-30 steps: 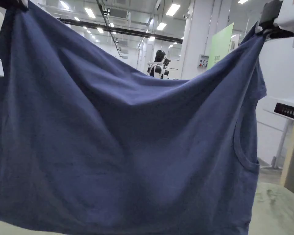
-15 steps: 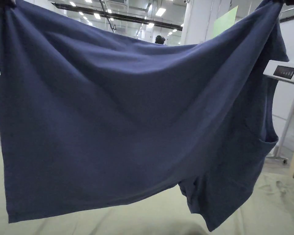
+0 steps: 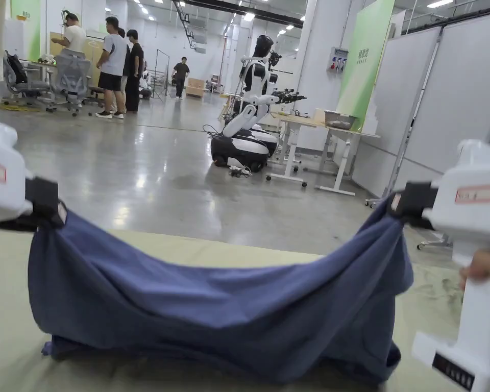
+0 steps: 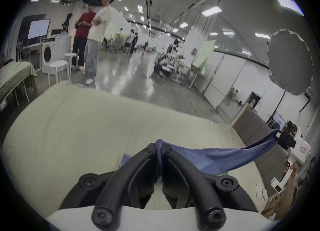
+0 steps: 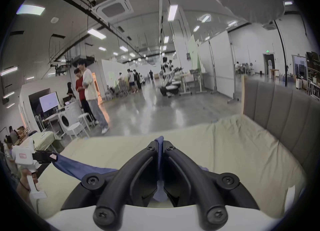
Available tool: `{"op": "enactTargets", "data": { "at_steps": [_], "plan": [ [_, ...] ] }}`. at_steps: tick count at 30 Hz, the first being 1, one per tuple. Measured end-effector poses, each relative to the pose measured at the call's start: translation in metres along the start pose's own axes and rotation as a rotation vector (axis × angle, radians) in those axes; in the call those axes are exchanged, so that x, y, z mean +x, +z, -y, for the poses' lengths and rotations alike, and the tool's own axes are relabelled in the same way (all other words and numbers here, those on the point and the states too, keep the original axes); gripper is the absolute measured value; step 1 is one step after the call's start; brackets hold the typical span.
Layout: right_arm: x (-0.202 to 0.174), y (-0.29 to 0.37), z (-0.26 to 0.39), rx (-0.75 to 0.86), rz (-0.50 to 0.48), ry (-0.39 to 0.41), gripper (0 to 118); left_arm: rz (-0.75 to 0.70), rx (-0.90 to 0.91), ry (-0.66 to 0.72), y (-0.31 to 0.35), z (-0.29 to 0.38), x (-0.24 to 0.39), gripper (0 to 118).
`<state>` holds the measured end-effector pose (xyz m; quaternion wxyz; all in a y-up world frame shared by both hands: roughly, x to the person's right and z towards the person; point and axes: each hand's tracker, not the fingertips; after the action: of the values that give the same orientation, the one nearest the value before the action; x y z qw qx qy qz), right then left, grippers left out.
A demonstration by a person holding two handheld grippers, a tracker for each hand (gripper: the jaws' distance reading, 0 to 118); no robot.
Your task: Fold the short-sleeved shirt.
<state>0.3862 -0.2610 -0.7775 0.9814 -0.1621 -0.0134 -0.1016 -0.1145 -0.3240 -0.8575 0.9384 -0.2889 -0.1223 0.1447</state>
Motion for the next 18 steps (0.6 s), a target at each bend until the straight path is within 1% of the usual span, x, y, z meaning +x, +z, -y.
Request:
{"op": "enactTargets", "data": {
  "at_steps": [2,3,4,5,7,8,10,11,13,14,15,18],
  "plan": [
    [0.007,0.01,0.036,-0.036,0.01,-0.026,6,-0.004,-0.023,0.005,0.004,0.032,-0.005,7],
    [0.009,0.015,0.052,-0.092,-0.013,-0.021,6,-0.015,-0.037,0.026,0.007,0.047,-0.007,7],
    [0.012,0.021,0.071,-0.115,-0.012,-0.044,5,-0.014,-0.036,0.052,0.01,0.062,-0.01,7],
    [0.013,0.027,0.087,-0.147,-0.005,-0.04,6,-0.025,-0.055,0.08,0.013,0.074,-0.012,7],
    [0.015,0.041,0.119,-0.182,0.009,-0.051,6,-0.029,-0.072,0.082,0.023,0.101,-0.013,7],
    [0.016,0.048,0.134,-0.221,0.0,-0.054,5,-0.027,-0.088,0.073,0.03,0.113,-0.012,7],
    [0.019,0.064,0.161,-0.232,-0.002,-0.11,6,-0.015,-0.098,0.042,0.048,0.139,-0.009,7],
    [0.026,0.071,0.172,-0.23,-0.004,-0.152,6,-0.012,-0.093,0.04,0.059,0.152,-0.008,7],
    [0.031,0.089,0.191,-0.236,-0.019,-0.21,5,0.007,-0.091,0.064,0.078,0.169,-0.01,7],
    [0.033,0.099,0.2,-0.23,-0.019,-0.231,5,0.013,-0.078,0.099,0.089,0.178,-0.011,7],
    [0.036,0.108,0.206,-0.235,-0.016,-0.23,5,0.016,-0.065,0.126,0.1,0.186,-0.013,7],
    [0.041,0.138,0.22,-0.237,-0.002,-0.237,5,0.013,-0.042,0.15,0.129,0.2,-0.019,7]
  ]
}}
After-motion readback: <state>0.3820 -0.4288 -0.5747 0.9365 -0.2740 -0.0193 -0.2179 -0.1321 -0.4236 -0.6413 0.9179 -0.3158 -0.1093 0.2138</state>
